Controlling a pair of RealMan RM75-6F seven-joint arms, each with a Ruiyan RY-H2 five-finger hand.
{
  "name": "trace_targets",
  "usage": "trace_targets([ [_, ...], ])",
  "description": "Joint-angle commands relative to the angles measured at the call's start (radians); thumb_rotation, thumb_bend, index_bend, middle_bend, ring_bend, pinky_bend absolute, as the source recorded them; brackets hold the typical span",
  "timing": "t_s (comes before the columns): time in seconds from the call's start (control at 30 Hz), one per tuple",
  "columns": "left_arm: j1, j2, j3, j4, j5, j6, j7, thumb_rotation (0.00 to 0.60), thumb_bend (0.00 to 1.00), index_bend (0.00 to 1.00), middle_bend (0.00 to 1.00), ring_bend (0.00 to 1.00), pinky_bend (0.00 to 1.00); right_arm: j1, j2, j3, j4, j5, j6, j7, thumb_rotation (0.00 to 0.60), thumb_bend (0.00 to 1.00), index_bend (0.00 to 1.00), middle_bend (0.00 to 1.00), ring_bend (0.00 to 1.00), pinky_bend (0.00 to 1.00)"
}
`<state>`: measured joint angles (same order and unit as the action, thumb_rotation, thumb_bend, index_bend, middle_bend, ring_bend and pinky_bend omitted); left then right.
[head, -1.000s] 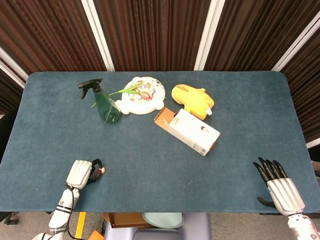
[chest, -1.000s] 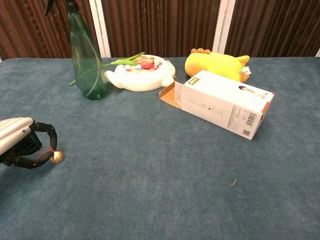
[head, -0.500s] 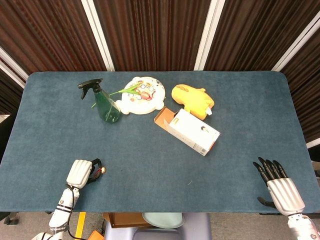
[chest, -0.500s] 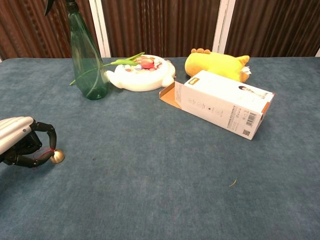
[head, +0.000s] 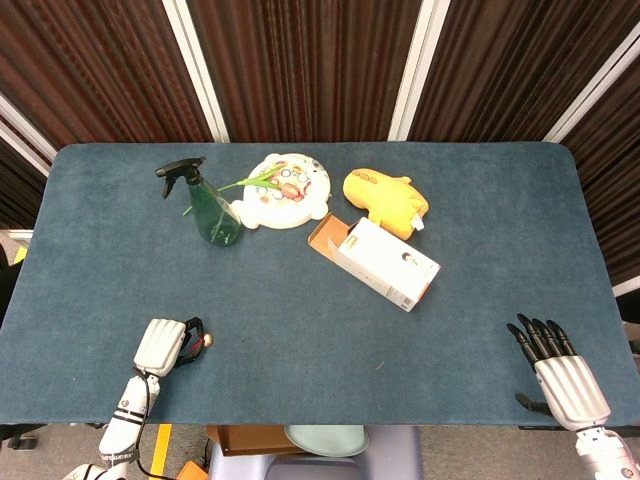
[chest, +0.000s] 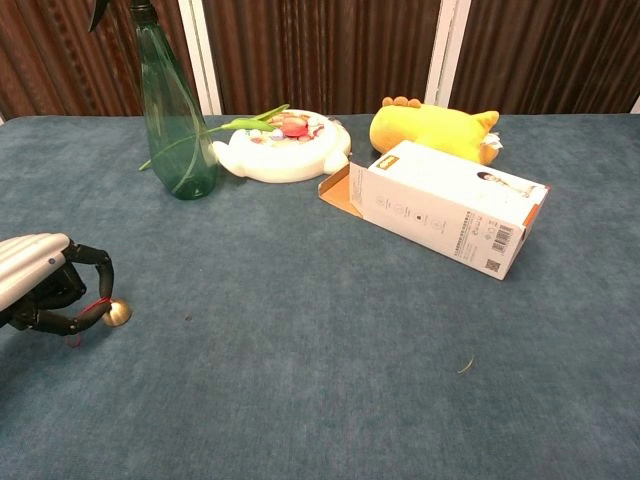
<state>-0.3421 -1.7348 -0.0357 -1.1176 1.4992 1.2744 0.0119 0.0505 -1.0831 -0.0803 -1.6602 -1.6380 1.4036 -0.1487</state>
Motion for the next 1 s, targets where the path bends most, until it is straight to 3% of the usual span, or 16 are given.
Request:
trace_targets([
  [0.03,0.0,-0.001,0.0,0.0,0.002,0.004,-0.003,0.6,0.45,0.65,1.0,1.0,1.0,-0.001,0.001,0.0,0.0,-0.001,0.003,0.001,0.6,0.24,0.0,0.0,0.0,0.0],
  [0.53,0.005,0.03,-0.025,-0.033,0.013,0.071,-0.025,0.6,0.49,0.69,1.0,1.0,1.0,0.0,0.0,0.001,-0.001,0.003,-0.001,0.001,0.6,0.24,0.0,0.0,0.0,0.0],
  [0.73,0.017,0.065,0.026,-0.106,0.046,0.062,-0.027,0.6,0.48,0.68,1.0,1.0,1.0,-0.003,-0.003,-0.002,0.0,-0.005,0.006,-0.004,0.6,0.24,0.0,0.0,0.0,0.0],
  [0.9,-0.007,0.065,-0.047,-0.095,-0.005,0.053,-0.035,0.6,0.48,0.68,1.0,1.0,1.0,0.002,-0.005,0.001,-0.003,0.007,-0.007,-0.01,0.6,0.24,0.0,0.0,0.0,0.0],
  [1.0,0.0,0.086,-0.034,-0.125,-0.009,0.041,-0.054,0.6,0.48,0.68,1.0,1.0,1.0,-0.001,-0.004,-0.004,-0.002,-0.004,0.001,-0.008,0.6,0.24,0.0,0.0,0.0,0.0],
])
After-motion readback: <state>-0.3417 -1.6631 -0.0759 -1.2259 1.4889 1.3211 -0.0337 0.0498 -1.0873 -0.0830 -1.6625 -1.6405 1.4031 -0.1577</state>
